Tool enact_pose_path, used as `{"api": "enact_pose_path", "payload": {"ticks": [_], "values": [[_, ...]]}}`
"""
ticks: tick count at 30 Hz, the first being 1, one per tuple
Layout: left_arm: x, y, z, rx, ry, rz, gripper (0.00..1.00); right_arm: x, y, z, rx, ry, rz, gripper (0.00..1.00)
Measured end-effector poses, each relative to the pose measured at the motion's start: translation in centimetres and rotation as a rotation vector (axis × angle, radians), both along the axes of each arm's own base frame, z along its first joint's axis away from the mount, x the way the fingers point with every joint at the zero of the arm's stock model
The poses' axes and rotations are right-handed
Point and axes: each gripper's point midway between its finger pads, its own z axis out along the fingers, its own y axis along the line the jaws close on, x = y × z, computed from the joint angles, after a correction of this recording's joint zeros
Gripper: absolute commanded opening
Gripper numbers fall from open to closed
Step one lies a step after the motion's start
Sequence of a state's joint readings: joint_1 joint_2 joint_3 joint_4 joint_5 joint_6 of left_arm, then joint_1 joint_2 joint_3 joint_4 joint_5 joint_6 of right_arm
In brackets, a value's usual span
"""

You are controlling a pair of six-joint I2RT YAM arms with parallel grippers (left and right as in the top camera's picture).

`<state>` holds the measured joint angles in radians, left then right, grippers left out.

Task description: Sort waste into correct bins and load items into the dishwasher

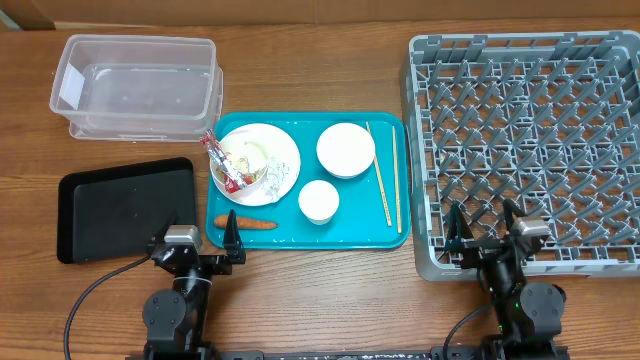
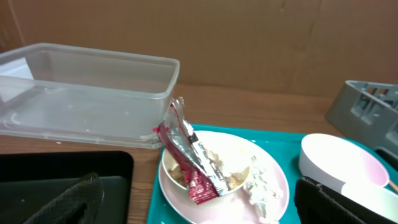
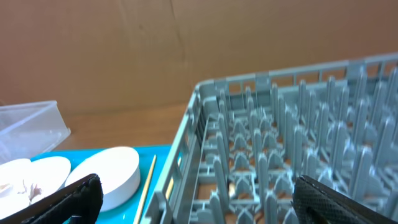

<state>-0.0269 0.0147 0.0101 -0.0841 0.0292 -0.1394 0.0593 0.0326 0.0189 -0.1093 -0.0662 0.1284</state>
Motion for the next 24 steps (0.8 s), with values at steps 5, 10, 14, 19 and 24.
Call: {"api": "enact_pose_path", "payload": {"ticks": [5, 10, 14, 19, 24], "values": [[-0.5, -0.2, -0.4, -0.020, 0.065, -0.011, 1.00, 0.0, -0.1, -1.4, 0.009, 0.120, -0.006, 1.00], [-1.5, -0.4, -0.8, -0.024, 0.158, -0.023, 1.00, 0.2, -0.1, 2.5, 0.016, 0.140, -0.008, 1.00], [-1.8, -0.4, 1.4, -0.026, 0.183, -0.022, 1.00, 0.5, 0.0, 5.5, 0.016, 0.191, -0.008, 1.00], [-1.4, -0.5, 3.7, -0.025, 0.270, -0.024, 1.00, 0.7, 0.0, 7.2, 0.008, 0.328, -0.010, 1.00], [-0.4, -0.7, 4.4, -0.025, 0.459, -0.029, 1.00, 0.9, 0.0, 7.6, -0.002, 0.478, -0.012, 1.00]]}}
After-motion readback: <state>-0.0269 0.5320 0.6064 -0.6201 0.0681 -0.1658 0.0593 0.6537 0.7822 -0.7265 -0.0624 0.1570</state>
